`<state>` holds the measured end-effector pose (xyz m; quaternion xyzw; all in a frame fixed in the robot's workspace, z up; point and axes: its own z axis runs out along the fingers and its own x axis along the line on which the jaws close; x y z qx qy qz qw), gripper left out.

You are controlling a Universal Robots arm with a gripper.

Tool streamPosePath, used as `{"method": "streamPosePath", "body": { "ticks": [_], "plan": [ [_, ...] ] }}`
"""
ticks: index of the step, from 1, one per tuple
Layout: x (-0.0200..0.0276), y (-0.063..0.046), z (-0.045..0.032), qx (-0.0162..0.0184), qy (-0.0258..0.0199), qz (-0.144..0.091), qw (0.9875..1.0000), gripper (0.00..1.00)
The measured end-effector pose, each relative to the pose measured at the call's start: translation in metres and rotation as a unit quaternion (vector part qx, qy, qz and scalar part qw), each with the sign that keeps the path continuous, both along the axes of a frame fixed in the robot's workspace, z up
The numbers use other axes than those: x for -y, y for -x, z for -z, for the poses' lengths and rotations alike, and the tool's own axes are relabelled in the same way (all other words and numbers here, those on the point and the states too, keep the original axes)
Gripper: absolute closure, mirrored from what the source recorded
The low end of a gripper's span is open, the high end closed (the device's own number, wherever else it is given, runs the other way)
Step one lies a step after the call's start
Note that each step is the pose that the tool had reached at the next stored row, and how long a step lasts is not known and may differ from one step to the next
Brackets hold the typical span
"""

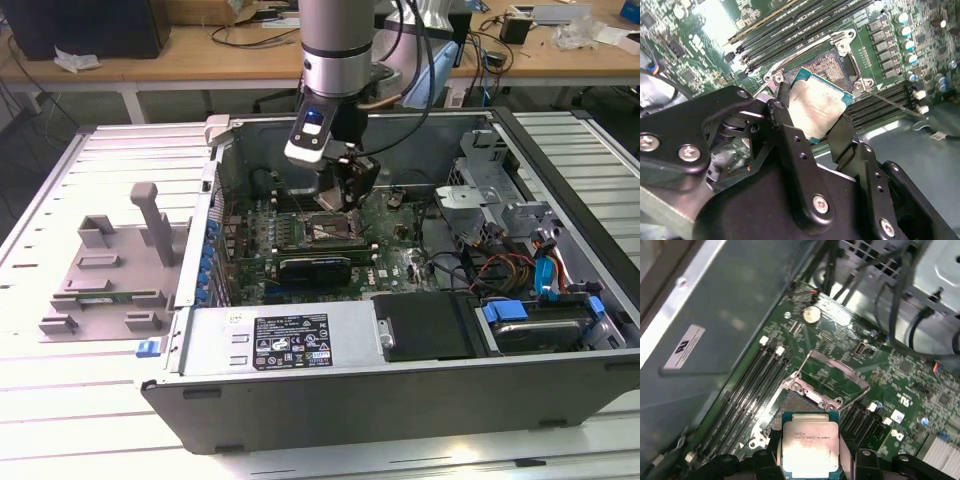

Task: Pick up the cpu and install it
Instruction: 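Place the cpu into insertion slot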

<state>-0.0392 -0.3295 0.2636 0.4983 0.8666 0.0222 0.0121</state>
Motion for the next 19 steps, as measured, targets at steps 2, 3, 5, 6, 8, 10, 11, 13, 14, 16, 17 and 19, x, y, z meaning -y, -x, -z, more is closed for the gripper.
{"method": "streamPosePath", "body": {
  "ticks": [2, 3, 5, 6, 8, 10, 11, 13, 14, 16, 17, 19],
  "plan": [
    [0.0000, 0.0000, 0.0000, 0.0000, 0.0000, 0.018, 0.9998, 0.46],
    [0.0000, 0.0000, 0.0001, 0.0000, 0.0000, 0.027, 0.9996, 0.46],
    [0.0000, 0.0000, 0.0001, 0.0000, 0.0000, 0.054, 0.9986, 0.46],
    [0.0000, 0.0000, 0.0002, 0.0000, 0.0000, 0.073, 0.9974, 0.46],
    [0.0000, 0.0000, 0.0003, 0.0000, 0.0001, 0.107, 0.9943, 0.46],
    [0.0000, 0.0000, 0.0004, 0.0000, 0.0000, 0.123, 0.9924, 0.46],
    [0.0000, 0.0000, 0.0004, 0.0000, 0.0000, 0.137, 0.9906, 0.46],
    [0.0000, 0.0000, 0.0005, 0.0000, 0.0000, 0.157, 0.9875, 0.46],
    [0.0000, 0.0000, 0.0006, 0.0000, 0.0000, 0.165, 0.9862, 0.46],
    [0.0000, 0.0000, 0.0007, 0.0000, 0.0000, 0.189, 0.9820, 0.46],
    [0.0000, 0.0000, 0.0007, 0.0000, 0.0000, 0.196, 0.9806, 0.46],
    [0.0000, 0.0000, 0.0009, 0.0000, 0.0000, 0.225, 0.9743, 0.46]
  ]
}}
